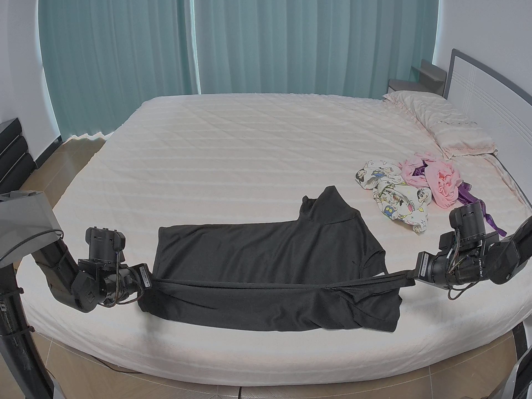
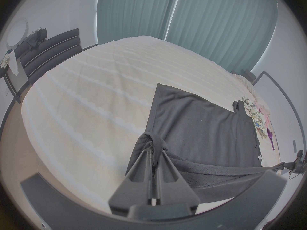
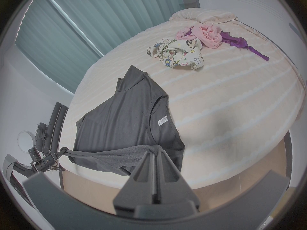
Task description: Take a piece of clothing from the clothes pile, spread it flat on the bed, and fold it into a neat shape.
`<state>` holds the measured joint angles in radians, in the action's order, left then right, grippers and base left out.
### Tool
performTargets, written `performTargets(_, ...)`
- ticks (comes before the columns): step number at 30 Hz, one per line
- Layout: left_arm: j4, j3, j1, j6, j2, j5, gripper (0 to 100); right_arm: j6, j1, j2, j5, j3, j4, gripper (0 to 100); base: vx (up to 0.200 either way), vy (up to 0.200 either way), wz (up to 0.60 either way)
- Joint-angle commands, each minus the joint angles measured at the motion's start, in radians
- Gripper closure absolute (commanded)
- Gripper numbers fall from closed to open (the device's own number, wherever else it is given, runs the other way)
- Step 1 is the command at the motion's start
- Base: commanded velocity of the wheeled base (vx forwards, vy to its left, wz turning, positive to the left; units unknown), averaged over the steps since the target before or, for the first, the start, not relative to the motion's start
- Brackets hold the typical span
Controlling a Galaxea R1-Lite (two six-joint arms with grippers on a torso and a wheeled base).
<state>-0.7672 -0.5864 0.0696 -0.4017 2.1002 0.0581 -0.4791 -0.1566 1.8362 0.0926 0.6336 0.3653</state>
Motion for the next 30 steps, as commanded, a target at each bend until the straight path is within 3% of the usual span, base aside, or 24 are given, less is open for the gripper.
performTargets(1,0.005,-0.059,0.013,-0.002,0.084,0.012,100,-0.001,0.006,0.086,-0.001,0.041,0.001,100,0.000,0.000,0.00)
performTargets(11,0.011,-0.167,0.024,0.000,0.181,0.068,100,-0.013,0.011,0.196,-0.004,0.115,0.021,100,0.000,0.000,0.00)
performTargets(19,0.114,-0.268,0.030,-0.002,0.219,0.075,100,-0.019,0.025,0.281,-0.002,0.135,0.101,100,0.000,0.000,0.00)
performTargets(20,0.118,-0.276,0.030,-0.002,0.222,0.075,0,-0.021,0.025,0.290,-0.001,0.138,0.110,100,0.000,0.000,0.00)
performTargets(21,0.123,-0.283,0.030,-0.002,0.228,0.075,0,-0.021,0.026,0.298,-0.001,0.141,0.121,100,0.000,0.000,0.00)
performTargets(22,0.123,-0.285,0.030,-0.002,0.230,0.075,0,-0.022,0.026,0.302,0.001,0.143,0.126,0,0.000,0.000,0.00)
performTargets(25,0.126,-0.300,0.032,-0.003,0.247,0.075,0,-0.065,0.025,0.341,-0.001,0.158,0.164,0,0.000,0.000,0.00)
performTargets(30,0.126,-0.296,0.032,-0.057,0.244,0.075,0,-0.226,0.025,0.357,0.004,0.181,0.247,0,0.000,0.000,0.00)
